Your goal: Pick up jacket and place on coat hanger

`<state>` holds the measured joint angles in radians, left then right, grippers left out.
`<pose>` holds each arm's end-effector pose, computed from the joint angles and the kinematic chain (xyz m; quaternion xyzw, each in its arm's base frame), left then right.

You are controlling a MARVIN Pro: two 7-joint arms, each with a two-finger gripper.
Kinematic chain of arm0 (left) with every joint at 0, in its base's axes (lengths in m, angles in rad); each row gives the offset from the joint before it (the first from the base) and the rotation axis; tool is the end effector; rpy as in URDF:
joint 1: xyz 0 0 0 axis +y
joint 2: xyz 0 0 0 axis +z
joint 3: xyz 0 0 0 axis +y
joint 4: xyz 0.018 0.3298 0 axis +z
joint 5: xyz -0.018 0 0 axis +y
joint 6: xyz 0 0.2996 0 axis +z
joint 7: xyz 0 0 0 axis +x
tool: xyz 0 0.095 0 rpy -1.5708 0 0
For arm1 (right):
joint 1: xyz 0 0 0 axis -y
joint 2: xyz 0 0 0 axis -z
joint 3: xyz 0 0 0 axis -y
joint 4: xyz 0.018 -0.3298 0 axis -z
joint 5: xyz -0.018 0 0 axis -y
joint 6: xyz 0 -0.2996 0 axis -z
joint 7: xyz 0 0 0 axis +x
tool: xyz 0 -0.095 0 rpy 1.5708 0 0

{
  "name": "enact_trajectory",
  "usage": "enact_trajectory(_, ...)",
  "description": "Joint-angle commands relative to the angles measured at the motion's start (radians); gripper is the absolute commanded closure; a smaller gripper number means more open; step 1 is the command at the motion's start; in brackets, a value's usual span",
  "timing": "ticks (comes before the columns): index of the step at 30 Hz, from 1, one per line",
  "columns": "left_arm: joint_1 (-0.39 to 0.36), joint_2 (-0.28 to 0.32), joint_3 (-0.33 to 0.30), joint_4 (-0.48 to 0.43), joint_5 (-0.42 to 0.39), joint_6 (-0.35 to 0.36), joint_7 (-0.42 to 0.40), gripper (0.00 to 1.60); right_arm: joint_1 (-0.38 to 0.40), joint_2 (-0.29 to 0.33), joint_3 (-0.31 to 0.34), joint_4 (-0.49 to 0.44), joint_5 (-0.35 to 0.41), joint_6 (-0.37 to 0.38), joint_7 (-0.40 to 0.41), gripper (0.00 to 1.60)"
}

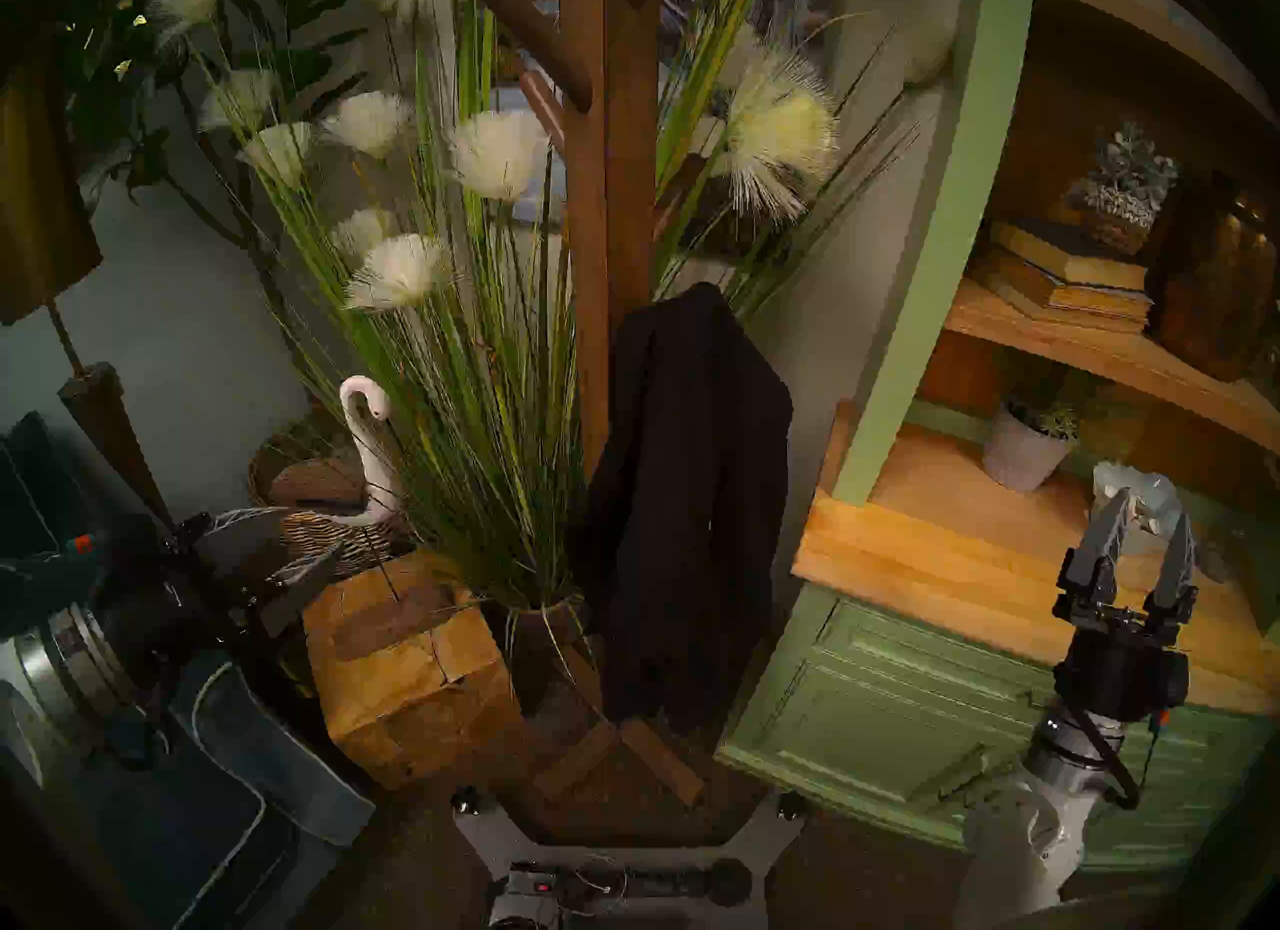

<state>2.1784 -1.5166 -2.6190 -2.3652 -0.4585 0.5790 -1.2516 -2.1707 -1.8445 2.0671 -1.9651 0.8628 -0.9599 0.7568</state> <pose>0.1131 0.1690 -0.1811 0.7488 -0.1582 0.6131 0.1960 0.1247 -0.1034 -0.2921 0.3090 -0.1344 0.9394 0.0631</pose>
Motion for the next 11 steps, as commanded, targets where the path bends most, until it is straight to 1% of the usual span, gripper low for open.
enact_trajectory(1,-0.001,0.002,-0.002,-0.016,-0.017,0.000,-0.017,0.00,-0.054,-0.023,-0.015,-0.061,0.073,0.000,0.059,0.00)
enact_trajectory(3,-0.001,0.002,-0.002,-0.016,-0.018,0.000,-0.017,0.00,-0.056,-0.026,-0.015,-0.059,0.104,0.000,0.090,0.00)
enact_trajectory(5,-0.001,0.002,-0.002,-0.016,-0.018,0.000,-0.018,0.00,-0.056,-0.026,-0.015,-0.059,0.112,0.000,0.098,0.00)
enact_trajectory(11,-0.001,0.002,-0.002,-0.016,-0.018,0.000,-0.018,0.00,-0.055,-0.028,-0.010,-0.051,0.170,0.000,0.159,0.00)
